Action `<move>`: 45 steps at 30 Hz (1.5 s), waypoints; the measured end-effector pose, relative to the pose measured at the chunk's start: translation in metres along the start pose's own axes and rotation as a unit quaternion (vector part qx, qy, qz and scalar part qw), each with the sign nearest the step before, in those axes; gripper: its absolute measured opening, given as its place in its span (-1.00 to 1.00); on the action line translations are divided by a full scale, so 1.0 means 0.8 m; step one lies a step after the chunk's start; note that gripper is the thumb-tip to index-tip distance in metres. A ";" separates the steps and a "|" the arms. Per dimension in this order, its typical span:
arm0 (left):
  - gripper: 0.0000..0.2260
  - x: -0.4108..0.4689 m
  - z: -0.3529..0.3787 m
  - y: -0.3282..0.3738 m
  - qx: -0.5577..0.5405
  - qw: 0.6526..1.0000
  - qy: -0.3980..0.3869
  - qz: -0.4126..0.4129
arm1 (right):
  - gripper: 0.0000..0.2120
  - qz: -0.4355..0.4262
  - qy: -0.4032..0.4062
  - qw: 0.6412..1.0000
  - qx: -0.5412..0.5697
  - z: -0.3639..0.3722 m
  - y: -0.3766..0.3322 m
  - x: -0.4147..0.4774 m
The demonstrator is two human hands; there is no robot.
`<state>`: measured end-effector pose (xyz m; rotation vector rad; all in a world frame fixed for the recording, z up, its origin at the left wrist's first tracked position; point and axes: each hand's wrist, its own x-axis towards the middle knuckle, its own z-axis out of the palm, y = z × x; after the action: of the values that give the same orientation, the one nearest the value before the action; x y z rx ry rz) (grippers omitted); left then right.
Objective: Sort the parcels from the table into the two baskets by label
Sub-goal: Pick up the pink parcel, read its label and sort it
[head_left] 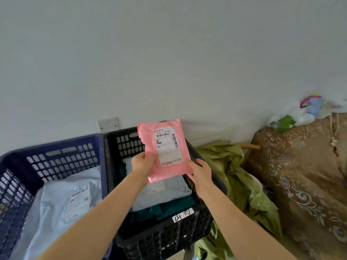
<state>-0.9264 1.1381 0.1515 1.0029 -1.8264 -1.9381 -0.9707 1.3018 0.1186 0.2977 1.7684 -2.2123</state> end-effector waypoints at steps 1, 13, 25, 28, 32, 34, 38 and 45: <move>-0.88 0.006 0.002 0.002 -0.019 1.000 0.003 -0.009 | -0.63 -0.001 -0.001 1.000 0.004 0.004 0.000 0.010; -0.85 0.080 -0.004 -0.003 -0.186 0.980 0.024 -0.070 | -0.33 -0.038 -0.061 0.997 0.035 0.086 0.008 0.052; -0.65 0.113 -0.031 -0.028 -0.140 0.989 -0.013 -0.046 | -0.25 -0.027 -0.055 0.998 -0.030 0.080 0.003 0.088; -0.59 0.117 -0.048 -0.032 -0.103 0.994 0.023 -0.031 | -0.20 -0.025 -0.074 0.995 -0.053 0.063 0.000 0.102; -0.45 0.117 -0.062 -0.042 0.010 0.997 0.081 -0.008 | -0.24 -0.015 -0.104 0.988 -0.112 0.041 0.002 0.111; -0.48 0.116 -0.065 -0.046 0.079 0.994 0.080 -0.012 | -0.25 -0.008 -0.117 0.982 -0.148 0.033 0.006 0.112; -0.57 0.106 -0.066 -0.053 0.155 0.987 0.006 -0.039 | -0.30 0.024 -0.136 0.971 -0.195 0.021 0.019 0.108; -0.69 0.087 -0.063 -0.058 0.192 0.978 -0.018 -0.078 | -0.31 0.101 -0.187 0.942 -0.258 0.001 0.024 0.113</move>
<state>-0.9313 1.0626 0.0899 1.2651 -2.2620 -1.7282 -1.0485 1.2886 0.0707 -0.0576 1.9097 -1.4717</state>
